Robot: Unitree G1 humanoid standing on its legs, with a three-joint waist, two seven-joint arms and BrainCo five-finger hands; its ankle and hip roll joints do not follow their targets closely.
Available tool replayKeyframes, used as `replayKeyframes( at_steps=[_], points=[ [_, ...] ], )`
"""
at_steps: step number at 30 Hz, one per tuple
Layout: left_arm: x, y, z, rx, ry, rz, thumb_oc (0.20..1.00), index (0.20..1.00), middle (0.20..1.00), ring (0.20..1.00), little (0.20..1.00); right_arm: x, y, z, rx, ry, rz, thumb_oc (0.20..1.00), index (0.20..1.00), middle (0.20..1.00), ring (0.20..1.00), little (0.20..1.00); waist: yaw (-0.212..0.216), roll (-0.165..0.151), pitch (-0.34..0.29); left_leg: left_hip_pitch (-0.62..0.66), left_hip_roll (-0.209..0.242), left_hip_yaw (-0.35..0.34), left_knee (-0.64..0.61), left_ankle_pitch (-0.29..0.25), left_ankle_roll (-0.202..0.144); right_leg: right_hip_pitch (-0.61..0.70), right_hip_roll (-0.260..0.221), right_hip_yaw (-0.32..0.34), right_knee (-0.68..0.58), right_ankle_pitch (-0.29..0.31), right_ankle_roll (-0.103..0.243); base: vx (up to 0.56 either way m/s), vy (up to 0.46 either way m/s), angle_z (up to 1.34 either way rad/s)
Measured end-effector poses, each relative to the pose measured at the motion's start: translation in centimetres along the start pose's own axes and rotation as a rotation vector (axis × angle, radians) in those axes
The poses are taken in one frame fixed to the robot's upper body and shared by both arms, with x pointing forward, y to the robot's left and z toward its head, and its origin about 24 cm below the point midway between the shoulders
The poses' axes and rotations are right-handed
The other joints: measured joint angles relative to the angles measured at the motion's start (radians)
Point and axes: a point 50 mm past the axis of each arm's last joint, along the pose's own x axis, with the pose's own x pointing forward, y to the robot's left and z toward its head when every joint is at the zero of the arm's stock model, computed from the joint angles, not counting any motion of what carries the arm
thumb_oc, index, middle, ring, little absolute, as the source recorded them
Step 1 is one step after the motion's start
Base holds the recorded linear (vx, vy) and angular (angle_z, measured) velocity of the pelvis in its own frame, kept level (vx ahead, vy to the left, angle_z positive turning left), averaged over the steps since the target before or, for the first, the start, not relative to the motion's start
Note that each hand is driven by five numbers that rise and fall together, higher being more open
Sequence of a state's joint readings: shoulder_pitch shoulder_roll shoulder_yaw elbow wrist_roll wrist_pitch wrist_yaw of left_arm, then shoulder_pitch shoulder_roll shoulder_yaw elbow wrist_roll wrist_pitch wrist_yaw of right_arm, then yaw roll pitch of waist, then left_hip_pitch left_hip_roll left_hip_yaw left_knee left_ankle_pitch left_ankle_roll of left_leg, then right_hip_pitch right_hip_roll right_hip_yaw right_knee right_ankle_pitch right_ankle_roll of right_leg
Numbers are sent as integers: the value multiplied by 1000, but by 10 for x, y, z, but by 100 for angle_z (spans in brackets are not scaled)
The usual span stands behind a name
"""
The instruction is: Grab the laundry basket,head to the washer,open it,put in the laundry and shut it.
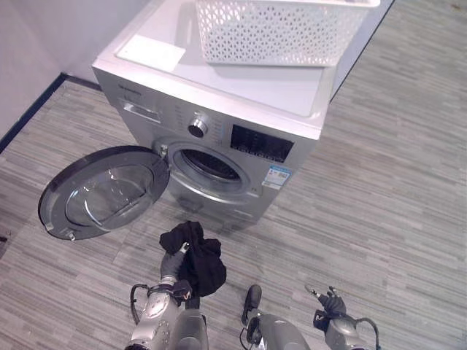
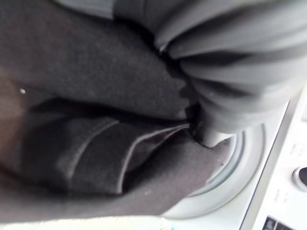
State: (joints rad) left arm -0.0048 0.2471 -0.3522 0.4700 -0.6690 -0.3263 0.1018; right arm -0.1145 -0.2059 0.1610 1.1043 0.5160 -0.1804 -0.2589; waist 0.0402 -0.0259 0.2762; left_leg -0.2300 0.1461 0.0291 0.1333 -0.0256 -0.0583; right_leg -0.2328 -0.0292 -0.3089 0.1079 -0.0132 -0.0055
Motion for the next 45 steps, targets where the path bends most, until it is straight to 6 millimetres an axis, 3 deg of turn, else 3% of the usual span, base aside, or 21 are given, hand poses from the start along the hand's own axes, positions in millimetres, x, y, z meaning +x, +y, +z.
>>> replayKeyframes(
  at_steps=[2,4,7,10,11,14,19,21,23,25,27,30,34,35,36,40,45],
  points=[
    [13,-12,13,-6,-46,-36,200,200,200,200,200,2,5,7,-23,-21,17,1000,1000,1000,1000,1000,-4,-1,61,-47,-2,-49,-33,10,-17,-22,-8,18,7,-8,-13,87,122,20],
    [20,-17,24,-8,-82,-49,200,200,200,200,200,3,14,16,-11,-40,34,1000,1000,1000,1000,1000,13,-33,98,-102,3,-102,-81,27,-39,-50,-10,64,8,-2,-27,68,139,-24],
    [15,-15,18,-19,-65,-41,200,200,200,200,200,4,14,19,-12,-51,36,1000,1000,1000,1000,1000,-2,3,110,-102,39,-100,-81,29,-38,-49,-7,82,32,3,-10,43,192,-51],
    [17,-17,26,-51,-96,-46,200,200,200,200,200,2,16,18,-15,-57,47,1000,1000,1000,1000,1000,1,11,120,-144,-2,-74,-23,86,-31,-118,-41,158,89,-7,30,9,147,-43],
    [20,-18,31,-54,-112,-45,200,200,200,200,200,1,21,16,-10,-51,61,1000,1000,1000,1000,1000,-1,12,127,-158,-31,-52,-15,96,-21,-133,-61,186,89,5,59,-1,134,-19],
    [26,-21,41,-48,-146,-45,200,200,200,200,200,-2,33,12,7,-36,86,1000,1000,1000,1000,1000,-3,10,128,-167,-73,-41,-18,91,1,-131,-102,193,64,23,84,-22,114,7],
    [50,-30,86,-68,-289,-23,200,200,200,200,200,-3,62,48,18,-148,167,1000,1000,1000,1000,1000,3,-26,145,-232,-85,-38,-3,86,10,-187,-112,197,60,30,96,-63,37,4],
    [68,-53,119,-101,-382,-47,200,200,200,200,200,-5,84,72,9,-216,215,1000,1000,1000,1000,1000,-8,-62,164,-261,-73,-25,3,86,10,-223,-101,210,60,37,101,-66,-14,-19],
    [76,-71,138,-149,-430,-66,200,200,200,200,200,-8,97,88,-1,-261,248,1000,1000,1000,1000,1000,-27,-82,176,-276,-67,-20,5,87,8,-240,-93,215,59,42,100,-50,-23,-13],
    [81,-81,148,-161,-451,-80,200,200,200,200,200,-10,104,97,5,-285,255,1000,1000,1000,1000,1000,-38,-92,181,-290,-64,-21,8,89,5,-252,-90,215,60,44,100,-2,-23,-3],
    [88,-104,163,-233,-477,-104,200,200,200,200,200,-13,113,109,-2,-321,264,1000,1000,1000,1000,1000,-59,-106,187,-318,-55,-22,17,88,1,-276,-81,215,60,48,96,37,-36,-6],
    [95,-117,178,-325,-480,-106,200,200,200,200,200,-20,128,116,-17,-357,308,1000,1000,1000,1000,1000,-84,-119,191,-344,-47,-22,21,89,-4,-306,-69,217,62,52,92,-68,-15,-7],
    [104,-107,223,-357,-566,-39,200,200,200,200,200,-29,142,118,-35,-388,366,1000,1000,1000,1000,1000,-131,-146,202,-401,-34,-20,42,90,-5,-366,-56,220,81,59,84,-37,-32,-9],
    [104,-96,247,-361,-627,5,200,200,200,200,200,-30,142,116,-32,-393,369,1000,1000,1000,1000,1000,-144,-162,207,-414,-29,-20,43,93,-10,-380,-52,220,83,62,80,0,0,0],
    [103,-92,258,-366,-662,24,200,200,200,200,200,-30,141,116,-33,-398,371,1000,1000,1000,1000,1000,-153,-165,206,-430,-27,-23,49,93,-10,-394,-50,217,86,63,79,0,0,0],
    [97,-72,284,-386,-756,90,200,200,200,200,200,-30,137,114,-18,-408,372,1000,1000,1000,1000,1000,-161,-168,204,-466,-19,-25,60,93,-16,-424,-42,217,86,67,76,-2,-3,-1],
    [87,-67,316,-406,-850,127,200,200,200,200,200,-30,130,123,-21,-463,370,1000,1000,1000,1000,1000,-166,-169,203,-554,-18,-37,75,100,-24,-501,-39,215,86,82,75,0,-2,1]
  ],
)
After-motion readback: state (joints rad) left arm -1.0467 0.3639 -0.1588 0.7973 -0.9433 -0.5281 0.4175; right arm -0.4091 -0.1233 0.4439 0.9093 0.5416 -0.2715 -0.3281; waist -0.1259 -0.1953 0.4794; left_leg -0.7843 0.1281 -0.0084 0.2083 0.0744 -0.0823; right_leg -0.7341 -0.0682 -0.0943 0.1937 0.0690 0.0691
